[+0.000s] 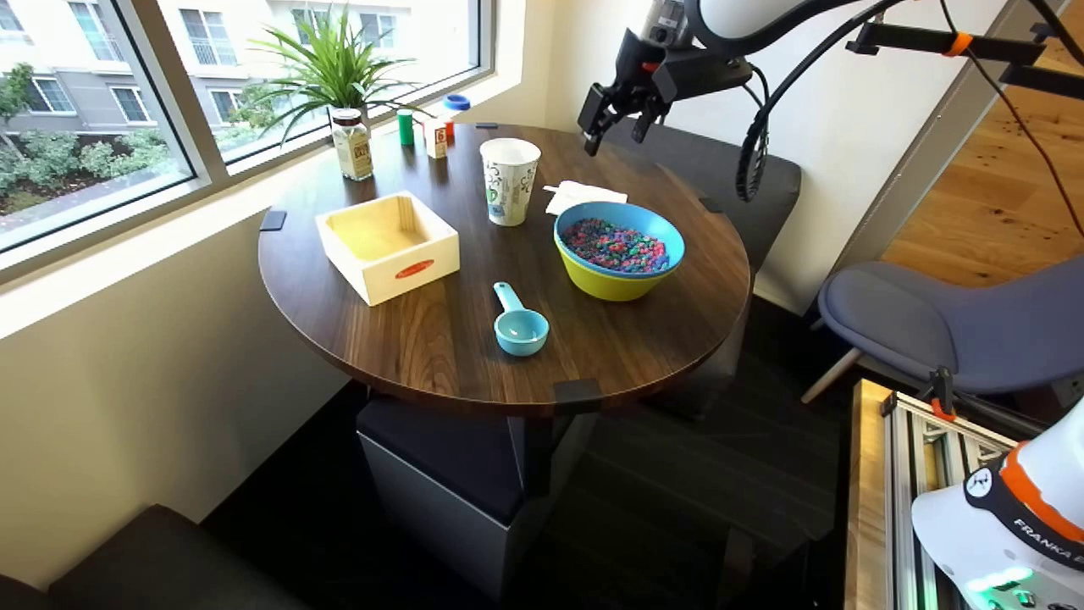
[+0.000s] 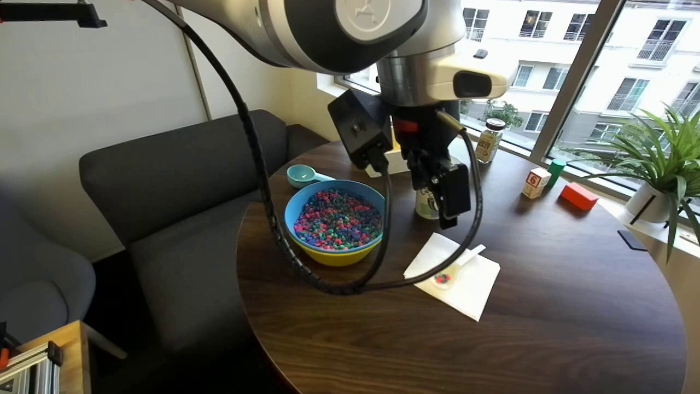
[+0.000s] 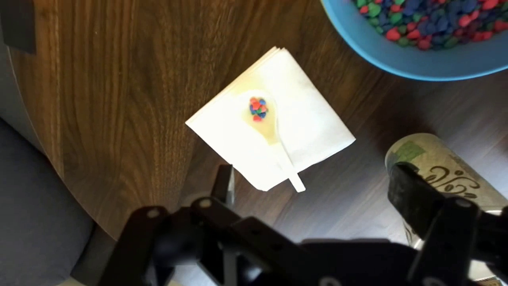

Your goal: Move some objects from the blue bowl to the white spoon

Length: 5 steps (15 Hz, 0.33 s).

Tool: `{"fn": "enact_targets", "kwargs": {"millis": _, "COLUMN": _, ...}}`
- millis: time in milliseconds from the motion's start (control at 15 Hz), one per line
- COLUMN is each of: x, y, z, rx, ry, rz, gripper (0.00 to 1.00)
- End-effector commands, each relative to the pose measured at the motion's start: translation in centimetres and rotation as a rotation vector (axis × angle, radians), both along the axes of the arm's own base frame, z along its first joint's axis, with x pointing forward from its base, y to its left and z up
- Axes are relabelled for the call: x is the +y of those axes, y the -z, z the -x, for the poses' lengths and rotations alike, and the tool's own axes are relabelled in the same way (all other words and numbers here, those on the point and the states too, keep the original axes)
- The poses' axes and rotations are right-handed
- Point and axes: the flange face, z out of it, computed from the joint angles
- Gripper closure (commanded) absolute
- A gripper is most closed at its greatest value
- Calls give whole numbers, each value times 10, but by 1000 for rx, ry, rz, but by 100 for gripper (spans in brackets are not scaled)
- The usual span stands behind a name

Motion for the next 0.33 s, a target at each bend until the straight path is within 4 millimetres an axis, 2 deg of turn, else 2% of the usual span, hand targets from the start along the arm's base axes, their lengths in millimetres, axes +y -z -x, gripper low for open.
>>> {"fn": "enact_targets", "kwargs": {"millis": 0, "x": 3, "y": -3, "z": 2, "rx": 4, "ry": 12, "rz": -3, "gripper": 0}}
{"fn": "enact_targets", "kwargs": {"millis": 267, "x": 6, "y": -7, "z": 3, "rx": 3, "ry": 24, "rz": -6, "gripper": 0}}
